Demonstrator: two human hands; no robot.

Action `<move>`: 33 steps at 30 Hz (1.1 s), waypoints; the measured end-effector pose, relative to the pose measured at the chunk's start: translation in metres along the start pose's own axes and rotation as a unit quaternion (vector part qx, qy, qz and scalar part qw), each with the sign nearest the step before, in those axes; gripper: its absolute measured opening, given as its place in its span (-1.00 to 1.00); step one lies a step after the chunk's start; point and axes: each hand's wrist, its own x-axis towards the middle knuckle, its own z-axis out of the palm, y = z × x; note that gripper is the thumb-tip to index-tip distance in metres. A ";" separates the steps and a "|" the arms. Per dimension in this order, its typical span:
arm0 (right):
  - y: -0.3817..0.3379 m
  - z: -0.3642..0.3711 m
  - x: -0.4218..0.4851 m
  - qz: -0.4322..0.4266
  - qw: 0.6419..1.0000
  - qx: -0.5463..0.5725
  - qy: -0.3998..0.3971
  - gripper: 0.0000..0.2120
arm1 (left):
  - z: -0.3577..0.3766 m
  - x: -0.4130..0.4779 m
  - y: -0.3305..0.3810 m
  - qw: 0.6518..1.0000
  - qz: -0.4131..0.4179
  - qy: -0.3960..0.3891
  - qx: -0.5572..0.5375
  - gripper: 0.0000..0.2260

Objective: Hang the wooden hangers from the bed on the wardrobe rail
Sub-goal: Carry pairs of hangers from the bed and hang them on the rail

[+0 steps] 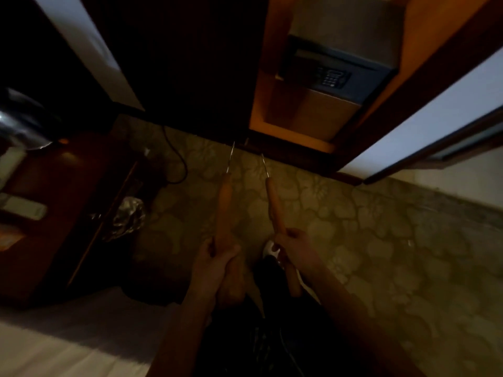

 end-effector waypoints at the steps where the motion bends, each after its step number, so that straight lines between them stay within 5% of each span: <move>1: -0.002 -0.008 0.004 0.003 1.000 0.002 0.006 -0.86 | 0.008 0.003 0.005 1.000 -0.001 -0.009 0.013 -0.59; 4: -0.012 -0.034 0.016 0.000 1.000 0.002 0.012 -0.72 | 0.033 0.010 0.022 0.999 0.016 -0.022 0.032 -0.62; 9: -0.048 -0.079 0.031 -0.054 0.996 0.065 -0.022 -0.96 | 0.090 0.023 0.053 0.999 0.039 -0.013 0.023 -0.71; 13: -0.077 -0.109 0.047 -0.084 0.993 0.081 -0.025 -0.97 | 0.131 0.031 0.079 0.999 0.046 -0.026 0.013 -0.43; 29: -0.208 -0.188 0.082 -0.177 0.970 0.156 0.064 -0.94 | 0.232 0.061 0.241 0.976 0.129 -0.174 0.014 -0.73; 33: -0.276 -0.201 0.086 -0.214 0.952 0.186 0.118 -0.82 | 0.254 0.065 0.317 0.959 0.166 -0.226 0.026 -0.67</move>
